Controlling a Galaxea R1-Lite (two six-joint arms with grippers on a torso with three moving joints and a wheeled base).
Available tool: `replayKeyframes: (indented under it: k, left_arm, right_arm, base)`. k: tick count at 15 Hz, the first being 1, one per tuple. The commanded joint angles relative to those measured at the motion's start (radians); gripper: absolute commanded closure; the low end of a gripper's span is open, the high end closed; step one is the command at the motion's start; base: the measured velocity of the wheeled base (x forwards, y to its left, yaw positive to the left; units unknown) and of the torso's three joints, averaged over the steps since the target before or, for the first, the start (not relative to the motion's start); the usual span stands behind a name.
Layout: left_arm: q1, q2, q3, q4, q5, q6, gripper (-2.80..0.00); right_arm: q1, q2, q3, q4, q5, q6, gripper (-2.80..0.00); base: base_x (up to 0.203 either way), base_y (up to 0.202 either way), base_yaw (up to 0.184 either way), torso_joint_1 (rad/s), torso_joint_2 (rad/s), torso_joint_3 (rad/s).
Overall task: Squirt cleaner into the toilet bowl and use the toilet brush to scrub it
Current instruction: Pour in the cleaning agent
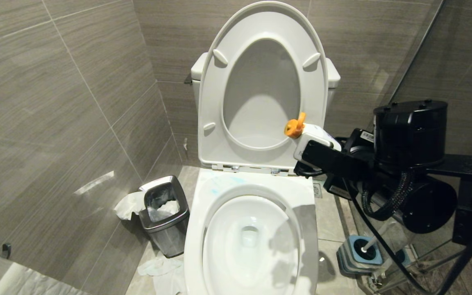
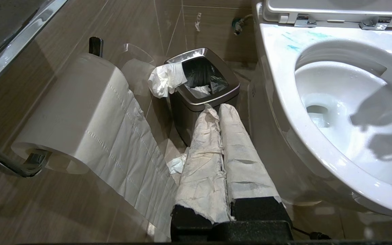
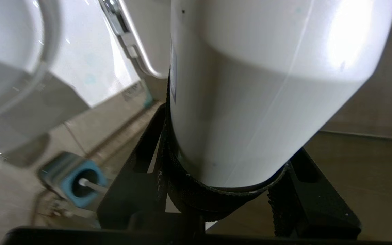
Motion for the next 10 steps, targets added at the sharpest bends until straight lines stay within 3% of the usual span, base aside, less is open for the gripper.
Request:
replayKeyframes:
  k: [1,10]
  left_arm:
    - [0.0,0.002,0.003,0.0,0.0,0.0,0.0]
    - [0.0,0.002,0.003,0.0,0.0,0.0,0.0]
  right_arm:
    - [0.0,0.039,-0.024,-0.006,-0.02,-0.12,0.0]
    - [-0.001,0.05,-0.019,-0.005,-0.053,-0.452,0.0]
  base:
    - [0.0,0.0,0.0,0.0,0.0,0.0]
    - [0.0,0.0,0.0,0.0,0.0,0.0]
